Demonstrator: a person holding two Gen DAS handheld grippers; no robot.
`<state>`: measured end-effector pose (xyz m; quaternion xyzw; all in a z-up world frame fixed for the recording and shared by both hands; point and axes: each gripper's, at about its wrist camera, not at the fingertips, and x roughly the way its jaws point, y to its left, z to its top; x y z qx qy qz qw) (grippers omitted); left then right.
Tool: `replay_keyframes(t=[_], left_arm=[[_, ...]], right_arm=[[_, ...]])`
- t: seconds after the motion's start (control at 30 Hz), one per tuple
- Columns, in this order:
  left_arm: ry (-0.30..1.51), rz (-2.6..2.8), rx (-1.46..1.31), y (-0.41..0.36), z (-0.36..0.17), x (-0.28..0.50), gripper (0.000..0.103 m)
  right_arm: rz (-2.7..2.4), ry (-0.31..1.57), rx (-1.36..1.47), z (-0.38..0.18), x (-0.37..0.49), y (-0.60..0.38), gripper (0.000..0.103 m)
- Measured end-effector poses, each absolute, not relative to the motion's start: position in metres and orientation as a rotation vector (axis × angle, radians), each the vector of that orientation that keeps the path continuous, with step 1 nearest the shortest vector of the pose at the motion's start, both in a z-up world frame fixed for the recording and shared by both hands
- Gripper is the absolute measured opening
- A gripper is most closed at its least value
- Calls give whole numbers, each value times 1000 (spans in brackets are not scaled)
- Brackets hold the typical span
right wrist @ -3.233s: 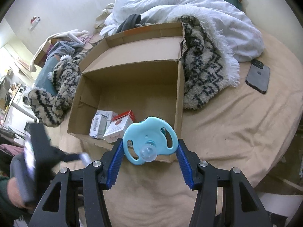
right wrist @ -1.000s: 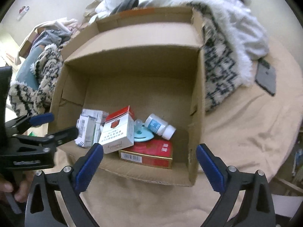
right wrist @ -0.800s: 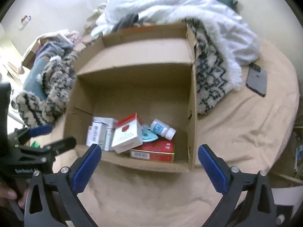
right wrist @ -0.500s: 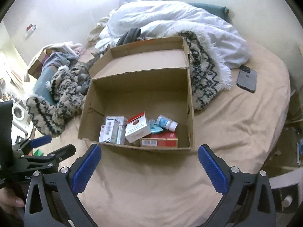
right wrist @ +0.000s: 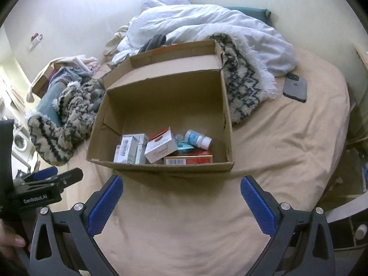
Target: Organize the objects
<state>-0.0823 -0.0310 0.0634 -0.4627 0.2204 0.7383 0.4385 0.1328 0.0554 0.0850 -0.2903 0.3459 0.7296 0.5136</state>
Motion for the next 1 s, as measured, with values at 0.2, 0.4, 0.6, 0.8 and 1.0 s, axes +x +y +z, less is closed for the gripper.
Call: replay_keyframes(t=[0.2, 0.4, 0.6, 0.8, 1.0], left_arm=[[566, 1822, -1140, -26, 60, -78, 102], [570, 1813, -1131, -22, 60, -75, 102], [571, 1819, -1127, -23, 60, -75, 102], [566, 1815, -1127, -24, 60, -75, 102], [566, 1813, -1131, -24, 60, -75, 102]], right_arm=[[1756, 826, -697, 83, 130, 57, 103], [1753, 827, -704, 82, 130, 58, 103], [1748, 820, -708, 81, 128, 58, 103], [1751, 806, -717, 81, 125, 58, 103], [1749, 806, -719, 81, 126, 59, 103]])
